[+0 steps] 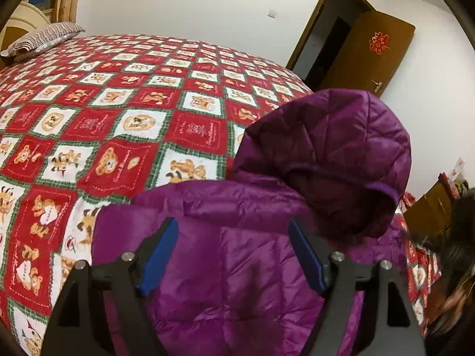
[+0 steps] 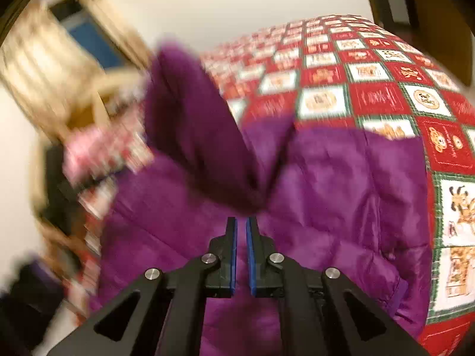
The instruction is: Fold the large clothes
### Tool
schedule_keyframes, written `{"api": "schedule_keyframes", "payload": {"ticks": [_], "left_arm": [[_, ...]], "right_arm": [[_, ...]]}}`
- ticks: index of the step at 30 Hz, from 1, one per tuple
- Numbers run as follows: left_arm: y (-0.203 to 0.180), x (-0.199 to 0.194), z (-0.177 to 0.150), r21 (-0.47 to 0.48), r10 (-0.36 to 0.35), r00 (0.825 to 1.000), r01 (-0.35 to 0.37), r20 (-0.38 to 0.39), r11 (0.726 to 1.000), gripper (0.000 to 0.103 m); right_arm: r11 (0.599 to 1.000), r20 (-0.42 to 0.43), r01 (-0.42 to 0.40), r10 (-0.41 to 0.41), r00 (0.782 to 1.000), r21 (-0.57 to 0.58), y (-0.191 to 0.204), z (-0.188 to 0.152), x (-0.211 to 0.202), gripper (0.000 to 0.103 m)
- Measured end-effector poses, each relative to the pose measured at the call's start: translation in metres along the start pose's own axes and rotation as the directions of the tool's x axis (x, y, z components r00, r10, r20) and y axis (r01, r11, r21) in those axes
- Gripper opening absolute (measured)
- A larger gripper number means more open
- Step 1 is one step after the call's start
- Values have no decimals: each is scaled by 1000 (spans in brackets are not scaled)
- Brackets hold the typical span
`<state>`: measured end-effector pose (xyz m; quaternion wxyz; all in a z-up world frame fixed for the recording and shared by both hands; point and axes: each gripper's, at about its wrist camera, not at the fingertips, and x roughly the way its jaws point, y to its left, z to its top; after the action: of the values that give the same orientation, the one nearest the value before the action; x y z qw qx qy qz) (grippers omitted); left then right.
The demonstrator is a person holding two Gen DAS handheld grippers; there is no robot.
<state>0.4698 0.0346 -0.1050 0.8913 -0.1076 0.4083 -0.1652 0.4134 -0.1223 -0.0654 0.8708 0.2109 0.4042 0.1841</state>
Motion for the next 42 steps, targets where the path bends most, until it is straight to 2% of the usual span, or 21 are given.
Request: {"api": "schedule_keyframes", "payload": {"ticks": [2, 4, 6, 8, 11, 12, 14, 16, 18, 21, 23, 24, 25, 30, 33, 34, 35, 36, 37, 38, 42], "left_arm": [[0, 3, -7, 6, 9, 1000, -9, -15, 1000, 79], [0, 4, -12, 8, 15, 1000, -15, -13, 1000, 79], [1, 3, -15, -1, 12, 1000, -12, -11, 1000, 79], [5, 0, -16, -11, 5, 1000, -5, -8, 1000, 79], [14, -7, -14, 3, 16, 1000, -16, 1, 1000, 80], [17, -10, -14, 4, 22, 1000, -22, 6, 1000, 80], [27, -14, -14, -15, 31, 999, -30, 15, 999, 86], [35, -20, -14, -45, 18, 1000, -16, 25, 999, 94], [39, -24, -13, -60, 8, 999, -6, 33, 998, 100], [38, -31, -10, -77, -14, 998, 18, 62, 997, 100], [35, -32, -6, -120, -61, 996, 69, 67, 990, 100], [33, -32, -5, -137, -92, 993, 101, 69, 985, 101], [30, -31, -3, -149, -118, 991, 127, 70, 981, 102], [8, -14, 8, -178, -190, 981, 196, 48, 964, 103], [-9, 10, 5, -173, -214, 976, 206, -28, 963, 100], [-13, 17, 1, -173, -224, 973, 212, -50, 962, 87], [-18, 23, -5, -171, -236, 969, 221, -75, 960, 56], [-22, 28, -12, -164, -258, 960, 239, -110, 957, 41], [-23, 30, -17, -161, -274, 954, 253, -125, 954, 15], [-24, 28, -24, -160, -294, 948, 274, -119, 948, 12], [-27, 0, -50, -185, -350, 936, 338, -34, 923, 11]], "right_arm": [[995, 72, -51, 45, 996, 91, 0, 29, -6, 6], [982, 133, -27, 2, 991, 186, -1, 67, 2, 7], [973, 115, -39, 13, 993, 225, 0, 92, 28, 7], [971, 32, -96, 91, 995, 218, 10, 98, 63, 7], [971, -150, -207, 224, 963, 120, 44, 76, 103, 7], [973, -202, -222, 231, 952, 66, 56, 62, 109, 7], [977, -312, -200, 168, 935, -73, 76, 23, 118, 7], [983, -372, -130, 73, 925, -131, 77, -14, 122, 7], [992, -358, -70, 28, 933, -104, 72, -37, 116, 7], [988, -207, -128, 145, 968, 92, 46, -49, 78, 9], [971, -100, -167, 185, 978, 169, 35, -53, 55, 44], [968, -54, -175, 187, 981, 178, 33, -54, 47, 86], [969, -5, -170, 174, 985, 179, 32, -55, 41, 100], [970, -13, -122, 128, 992, 208, 31, -47, 61, 100], [982, -79, -67, 82, 993, 174, 41, -51, 92, 98], [986, -109, -54, 72, 992, 159, 46, -54, 99, 85], [989, -133, -38, 57, 989, 140, 50, -56, 107, 71], [992, -155, -25, 43, 987, 122, 56, -57, 112, 35], [994, -169, -24, 42, 985, 105, 58, -60, 113, 19], [995, -157, -34, 48, 986, 90, 60, -62, 109, 19], [998, -58, -58, 60, 997, 31, 63, -63, 72, 13]]}}
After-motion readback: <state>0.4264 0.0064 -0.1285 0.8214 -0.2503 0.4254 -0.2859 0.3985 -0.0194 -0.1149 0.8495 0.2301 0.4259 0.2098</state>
